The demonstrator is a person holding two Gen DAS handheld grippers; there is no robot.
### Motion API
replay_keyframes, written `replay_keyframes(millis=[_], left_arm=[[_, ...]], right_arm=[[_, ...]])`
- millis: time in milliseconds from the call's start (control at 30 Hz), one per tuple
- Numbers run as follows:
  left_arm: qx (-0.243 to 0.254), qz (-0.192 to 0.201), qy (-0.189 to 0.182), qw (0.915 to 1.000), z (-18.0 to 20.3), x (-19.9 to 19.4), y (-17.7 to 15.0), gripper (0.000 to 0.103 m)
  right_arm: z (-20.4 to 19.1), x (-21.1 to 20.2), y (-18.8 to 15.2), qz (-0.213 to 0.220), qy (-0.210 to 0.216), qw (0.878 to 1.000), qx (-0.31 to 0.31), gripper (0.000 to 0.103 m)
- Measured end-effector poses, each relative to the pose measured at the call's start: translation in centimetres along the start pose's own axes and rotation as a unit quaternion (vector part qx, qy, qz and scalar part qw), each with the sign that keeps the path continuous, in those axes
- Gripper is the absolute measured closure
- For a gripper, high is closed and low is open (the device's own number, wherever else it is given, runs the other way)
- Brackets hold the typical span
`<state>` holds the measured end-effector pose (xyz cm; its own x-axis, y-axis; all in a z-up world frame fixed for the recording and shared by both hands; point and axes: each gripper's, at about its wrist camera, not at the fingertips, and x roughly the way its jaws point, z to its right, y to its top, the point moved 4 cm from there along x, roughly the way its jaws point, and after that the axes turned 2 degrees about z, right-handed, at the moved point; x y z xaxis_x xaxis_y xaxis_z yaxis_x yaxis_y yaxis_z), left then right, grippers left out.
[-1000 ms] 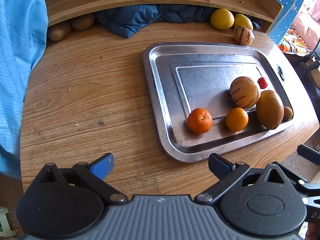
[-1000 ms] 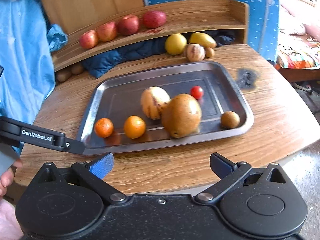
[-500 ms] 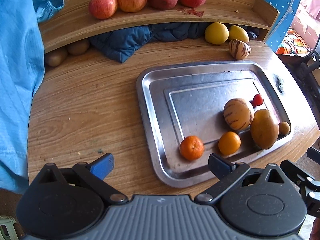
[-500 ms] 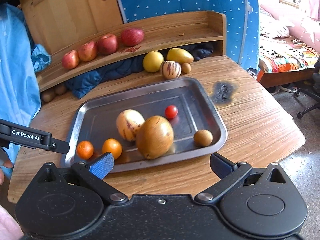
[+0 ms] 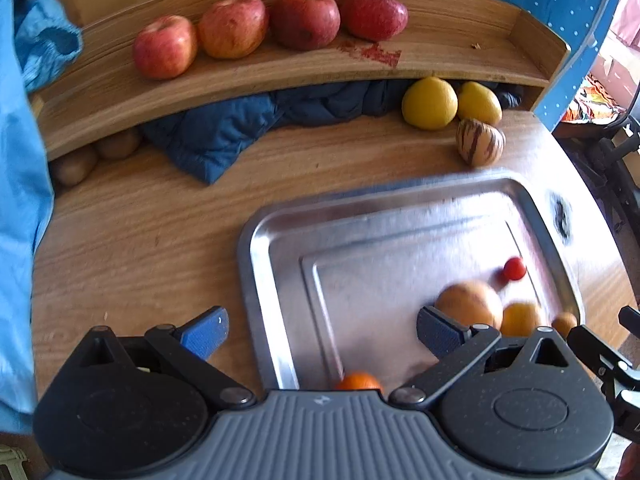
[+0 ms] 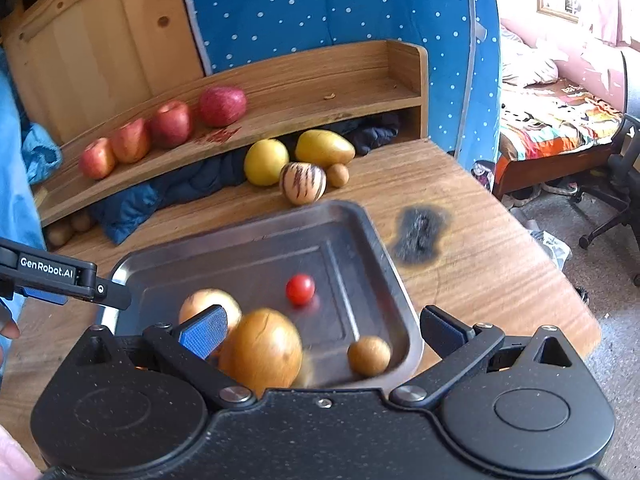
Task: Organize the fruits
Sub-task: 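Move both grippers back toward the yellow fruits under the shelf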
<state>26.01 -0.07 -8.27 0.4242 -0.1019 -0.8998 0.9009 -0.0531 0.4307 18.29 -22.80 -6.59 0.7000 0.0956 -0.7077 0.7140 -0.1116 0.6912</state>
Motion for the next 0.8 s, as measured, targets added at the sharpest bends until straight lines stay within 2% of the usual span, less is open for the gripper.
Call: replay_keyframes(millis=[233,567,800], left_arm=[[-0.002,0.008,-0.021,0.9998,0.4,2.2,4.5,0.001],[0.006,0.014,-0.063,0.9979,2.5,6.9,10.2,0.001],[0.033,0.027,-0.096,0.9944,5.1,9.6,13.1,0.001]], right_arm=[[-0.1,2.9,1.7,-0.003,-0.009,1.0,0.002,0.001],[-1.1,7.3,3.4,-0.041,-0.014,0.999,-0.025,0.001],[-1.2,10.1,5.7,-0.054,-0.032,0.997,-0.05,0.001]])
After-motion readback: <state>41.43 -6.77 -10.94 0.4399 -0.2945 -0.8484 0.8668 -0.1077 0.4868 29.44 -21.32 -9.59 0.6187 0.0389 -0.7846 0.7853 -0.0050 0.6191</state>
